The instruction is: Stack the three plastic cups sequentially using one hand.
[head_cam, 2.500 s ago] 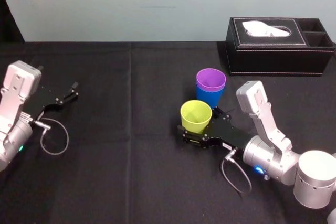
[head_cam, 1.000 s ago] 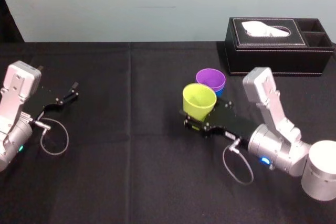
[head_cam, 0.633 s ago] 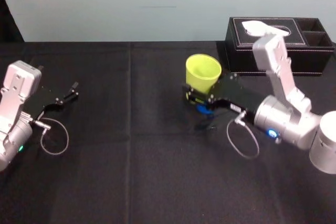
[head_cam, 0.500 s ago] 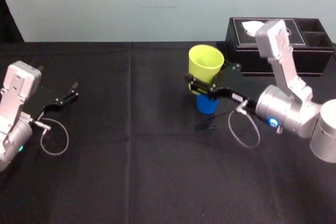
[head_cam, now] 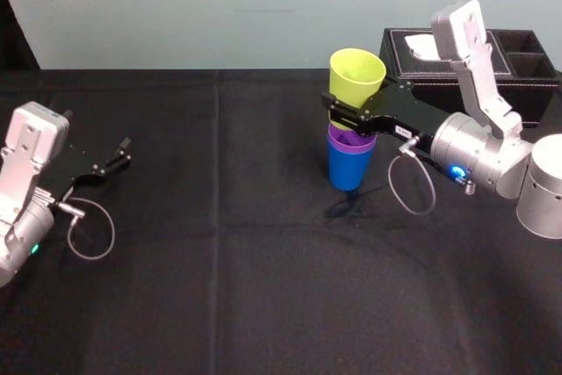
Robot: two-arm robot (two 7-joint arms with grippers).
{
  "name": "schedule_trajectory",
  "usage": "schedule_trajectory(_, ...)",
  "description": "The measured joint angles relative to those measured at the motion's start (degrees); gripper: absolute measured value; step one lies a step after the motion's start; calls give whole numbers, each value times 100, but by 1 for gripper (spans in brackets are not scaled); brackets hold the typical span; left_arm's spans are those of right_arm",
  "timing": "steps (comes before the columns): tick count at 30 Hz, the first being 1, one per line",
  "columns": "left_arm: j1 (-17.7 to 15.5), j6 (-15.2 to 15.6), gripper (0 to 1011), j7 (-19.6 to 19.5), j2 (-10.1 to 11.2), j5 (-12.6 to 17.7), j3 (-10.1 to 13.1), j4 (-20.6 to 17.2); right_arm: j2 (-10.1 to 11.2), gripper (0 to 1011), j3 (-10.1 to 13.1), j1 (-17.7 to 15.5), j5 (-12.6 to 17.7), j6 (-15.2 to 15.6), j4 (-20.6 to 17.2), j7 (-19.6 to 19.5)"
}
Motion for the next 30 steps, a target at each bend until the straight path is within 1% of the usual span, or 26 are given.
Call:
schedule_trajectory(17, 0, 0, 1012, 0, 0, 0, 0, 0, -3, 718, -26, 22, 18, -4, 254, -43)
schedule_trajectory(30, 0, 0, 1011, 0, 0, 0, 0, 0, -44, 718, -84, 16, -89, -93, 450, -42)
